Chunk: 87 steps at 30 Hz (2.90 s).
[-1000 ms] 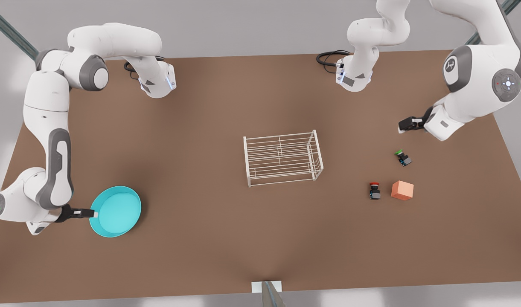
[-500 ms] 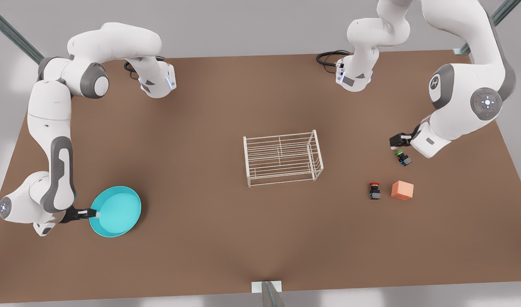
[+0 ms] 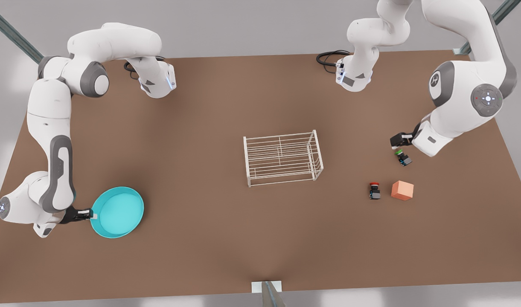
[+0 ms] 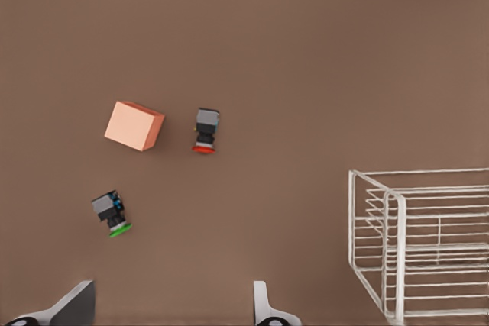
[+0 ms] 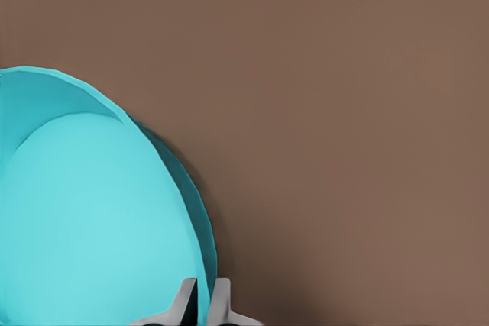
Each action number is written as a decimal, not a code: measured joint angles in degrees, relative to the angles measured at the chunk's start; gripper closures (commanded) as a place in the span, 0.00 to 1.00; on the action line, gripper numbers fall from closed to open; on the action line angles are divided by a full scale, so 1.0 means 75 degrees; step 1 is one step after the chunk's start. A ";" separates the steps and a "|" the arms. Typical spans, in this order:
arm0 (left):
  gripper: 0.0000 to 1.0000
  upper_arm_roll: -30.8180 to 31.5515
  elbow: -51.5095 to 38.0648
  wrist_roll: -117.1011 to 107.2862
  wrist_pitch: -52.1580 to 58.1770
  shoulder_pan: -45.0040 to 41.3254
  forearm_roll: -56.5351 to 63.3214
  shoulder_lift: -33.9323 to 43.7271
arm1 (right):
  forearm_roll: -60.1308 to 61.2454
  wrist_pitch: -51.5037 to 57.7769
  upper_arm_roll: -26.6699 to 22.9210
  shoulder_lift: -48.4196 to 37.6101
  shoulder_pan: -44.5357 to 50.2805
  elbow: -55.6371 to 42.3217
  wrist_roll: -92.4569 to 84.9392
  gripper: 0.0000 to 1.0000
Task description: Place the plate on the shelf with right arm and place the red button switch in the plate with left arm
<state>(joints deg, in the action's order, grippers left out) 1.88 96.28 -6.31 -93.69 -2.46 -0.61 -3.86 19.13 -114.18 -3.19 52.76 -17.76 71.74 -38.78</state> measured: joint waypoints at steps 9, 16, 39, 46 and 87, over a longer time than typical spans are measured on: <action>0.00 0.0087 -0.0015 -0.0219 0.0095 -0.0068 0.0049 -0.0020 | 0.0087 0.0559 0.0451 -0.0600 0.0034 0.0004 -0.0172 0.79; 0.00 0.0086 -0.0013 -0.0328 0.0126 0.0013 0.0055 -0.0014 | 0.0097 0.1614 0.0906 -0.1193 0.0363 0.0004 0.0029 0.78; 0.00 0.0065 -0.0016 -0.0463 0.0100 0.0055 0.0067 -0.0087 | 0.0337 0.2889 0.1254 -0.2383 0.3590 0.0074 0.1885 0.78; 0.00 0.0332 0.0981 -0.0413 -0.0487 -0.0256 0.0040 -0.0280 | 0.0625 0.2788 0.1422 -0.2505 0.4648 0.0298 0.2972 0.78; 0.00 0.0229 0.1406 0.1543 -0.6529 0.0663 0.0584 -0.4370 | -0.2582 0.1400 -0.1090 -0.4440 0.4151 0.1187 0.5732 0.00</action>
<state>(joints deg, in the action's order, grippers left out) 3.60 106.82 5.26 -142.66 2.51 3.76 -36.63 -0.24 -103.68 -11.36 19.46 13.37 80.64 4.21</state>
